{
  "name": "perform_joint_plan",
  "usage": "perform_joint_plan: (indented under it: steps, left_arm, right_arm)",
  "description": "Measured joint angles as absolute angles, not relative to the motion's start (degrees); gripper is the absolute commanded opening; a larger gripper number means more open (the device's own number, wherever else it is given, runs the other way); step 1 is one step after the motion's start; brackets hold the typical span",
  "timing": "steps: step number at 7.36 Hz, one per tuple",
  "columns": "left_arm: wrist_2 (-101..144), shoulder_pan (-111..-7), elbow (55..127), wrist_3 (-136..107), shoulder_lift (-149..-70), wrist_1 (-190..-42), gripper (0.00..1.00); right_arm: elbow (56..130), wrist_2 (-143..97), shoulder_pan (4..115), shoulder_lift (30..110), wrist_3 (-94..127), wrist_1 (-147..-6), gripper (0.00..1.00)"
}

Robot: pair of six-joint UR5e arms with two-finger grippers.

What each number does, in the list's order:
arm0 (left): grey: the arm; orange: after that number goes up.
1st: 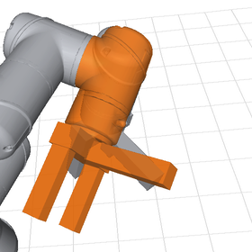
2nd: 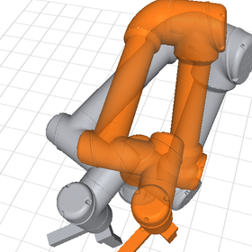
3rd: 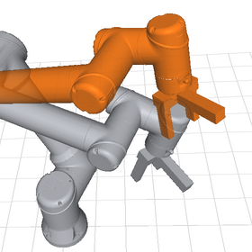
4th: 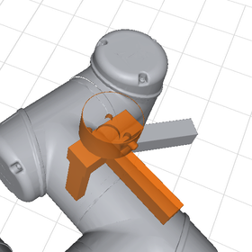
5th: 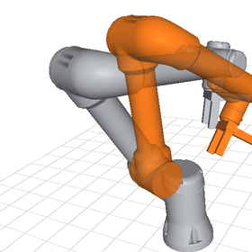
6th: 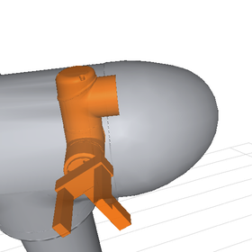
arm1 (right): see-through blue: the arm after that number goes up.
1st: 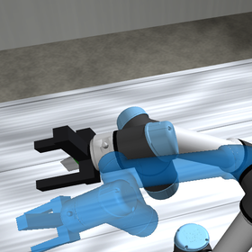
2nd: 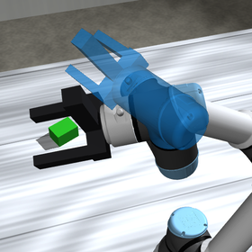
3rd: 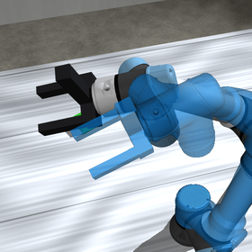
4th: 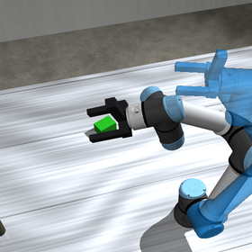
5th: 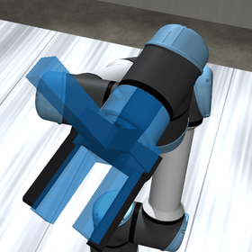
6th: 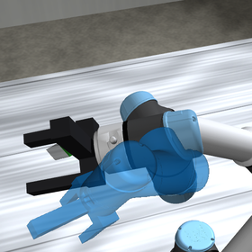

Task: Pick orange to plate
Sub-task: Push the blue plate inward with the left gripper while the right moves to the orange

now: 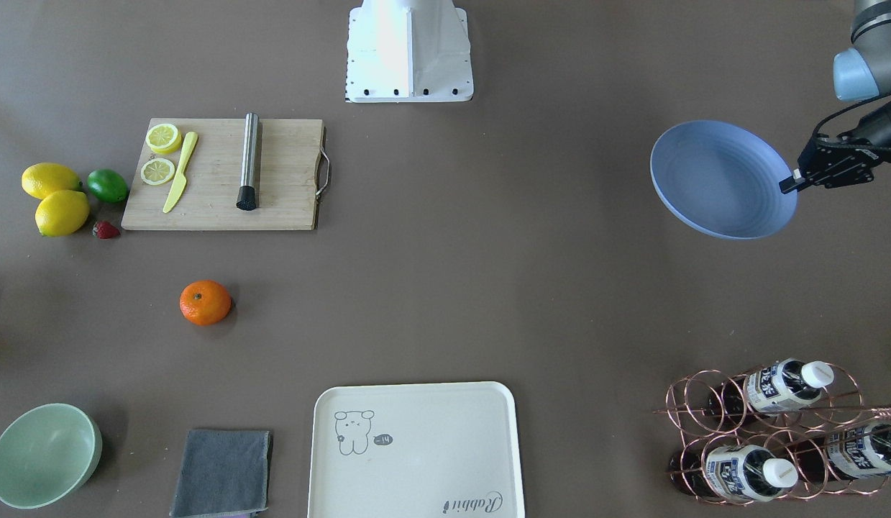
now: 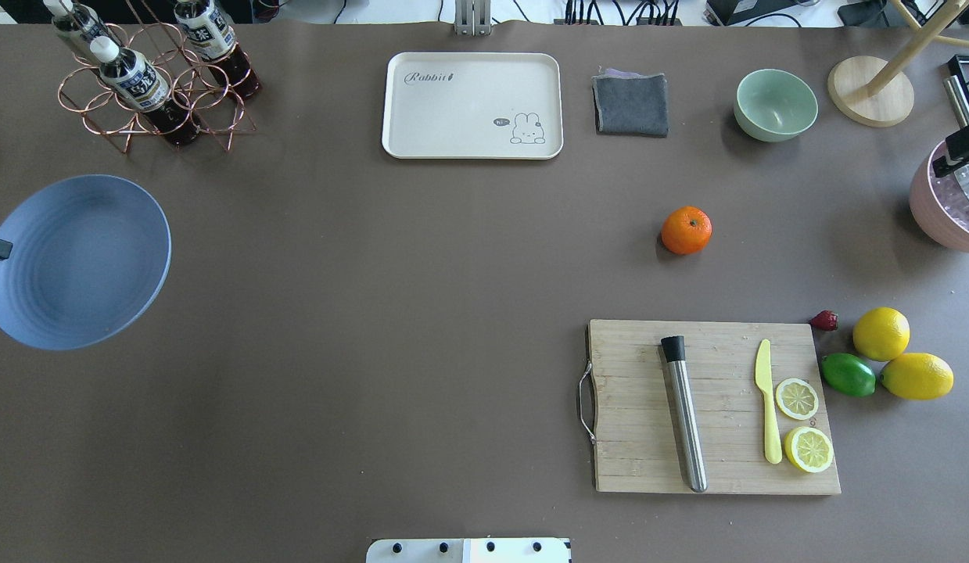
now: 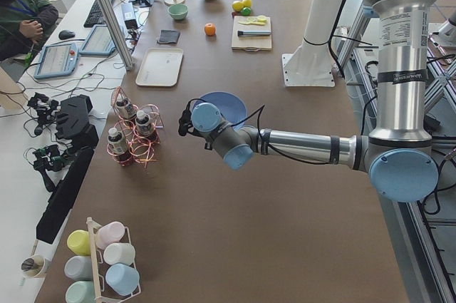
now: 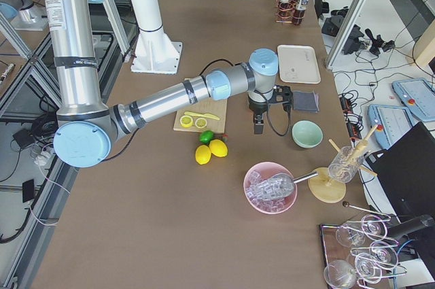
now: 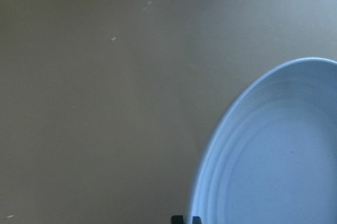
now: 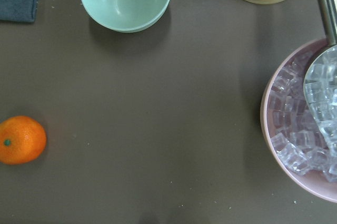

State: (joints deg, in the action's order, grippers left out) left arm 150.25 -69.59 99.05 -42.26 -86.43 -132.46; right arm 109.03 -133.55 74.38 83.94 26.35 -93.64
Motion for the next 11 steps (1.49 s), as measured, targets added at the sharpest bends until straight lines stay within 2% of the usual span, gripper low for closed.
perform_joint_plan:
  steps: [2, 4, 7, 9, 11]
  left_arm:
    - [140.4, -58.1, 106.0, -58.1, -89.4, -132.5, 0.00]
    - [129.2, -46.6, 107.2, -71.4, -96.4, -131.6, 0.00]
    - [120.2, -38.2, 106.7, -80.8, -106.6, -122.8, 0.00]
    - [111.9, -31.9, 103.4, -84.6, -113.8, -117.9, 0.00]
    - [105.8, -27.5, 100.0, -87.1, -117.2, -117.0, 0.00]
  right_arm:
    - [109.6, -131.1, 67.2, 82.6, 34.8, -88.1, 1.00]
    - [108.8, -128.4, 61.7, 81.4, 43.5, -82.2, 1.00]
    - [105.9, -125.7, 57.8, 78.1, 47.4, -80.1, 1.00]
    - [102.0, -124.4, 56.1, 75.1, 47.9, -79.5, 1.00]
    - [98.2, -122.2, 53.9, 73.9, 48.1, -76.0, 1.00]
